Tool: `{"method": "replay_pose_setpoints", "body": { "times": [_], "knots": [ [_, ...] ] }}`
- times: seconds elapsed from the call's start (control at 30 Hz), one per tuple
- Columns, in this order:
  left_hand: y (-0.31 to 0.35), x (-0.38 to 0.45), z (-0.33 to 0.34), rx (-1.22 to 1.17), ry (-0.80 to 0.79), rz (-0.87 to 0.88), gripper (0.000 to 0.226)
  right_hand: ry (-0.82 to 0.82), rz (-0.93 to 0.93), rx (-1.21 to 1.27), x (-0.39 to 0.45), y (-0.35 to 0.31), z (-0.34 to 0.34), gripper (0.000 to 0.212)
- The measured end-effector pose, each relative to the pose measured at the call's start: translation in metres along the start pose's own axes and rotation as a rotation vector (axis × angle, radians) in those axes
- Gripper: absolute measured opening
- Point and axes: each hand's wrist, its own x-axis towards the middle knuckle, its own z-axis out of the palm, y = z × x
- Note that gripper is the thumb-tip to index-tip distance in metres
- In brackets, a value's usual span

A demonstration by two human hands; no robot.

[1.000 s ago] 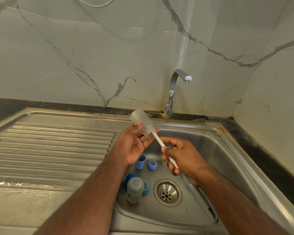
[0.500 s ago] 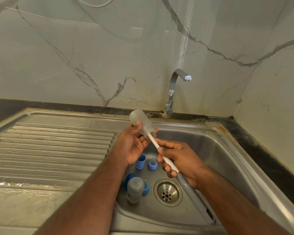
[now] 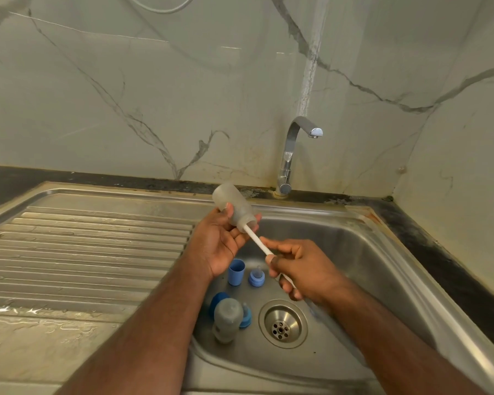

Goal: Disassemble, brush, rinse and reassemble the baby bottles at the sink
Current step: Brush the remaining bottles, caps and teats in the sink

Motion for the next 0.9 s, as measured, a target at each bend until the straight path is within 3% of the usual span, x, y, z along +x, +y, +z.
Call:
{"method": "replay_pose_setpoints", "body": {
  "times": [0.07,0.17,0.27,0.43,0.77,0.9],
  "knots": [
    [-0.001,0.0,0.0,0.02,0.008,-0.009,0.047,0.071,-0.016,-0.126,0.002,0.001,-0.003,0.04],
    [-0.004,0.0,0.003,0.037,0.0,-0.012,0.056,0.103,0.013,0.182,-0.002,-0.003,-0.001,0.035],
    [-0.004,-0.001,0.004,0.029,-0.031,-0.009,0.06,0.006,0.014,0.4,-0.005,-0.007,0.003,0.034],
    [-0.001,0.001,-0.001,-0.069,-0.013,-0.069,0.058,0.082,-0.048,-0.103,0.002,0.005,0.0,0.042],
    [-0.012,0.008,0.001,0.356,0.246,-0.064,0.067,0.196,-0.146,-0.501,0.008,0.015,-0.007,0.043],
    [-0.018,0.009,0.002,0.4,0.277,-0.029,0.071,0.213,-0.179,-0.553,0.007,0.012,-0.005,0.043]
  ]
}}
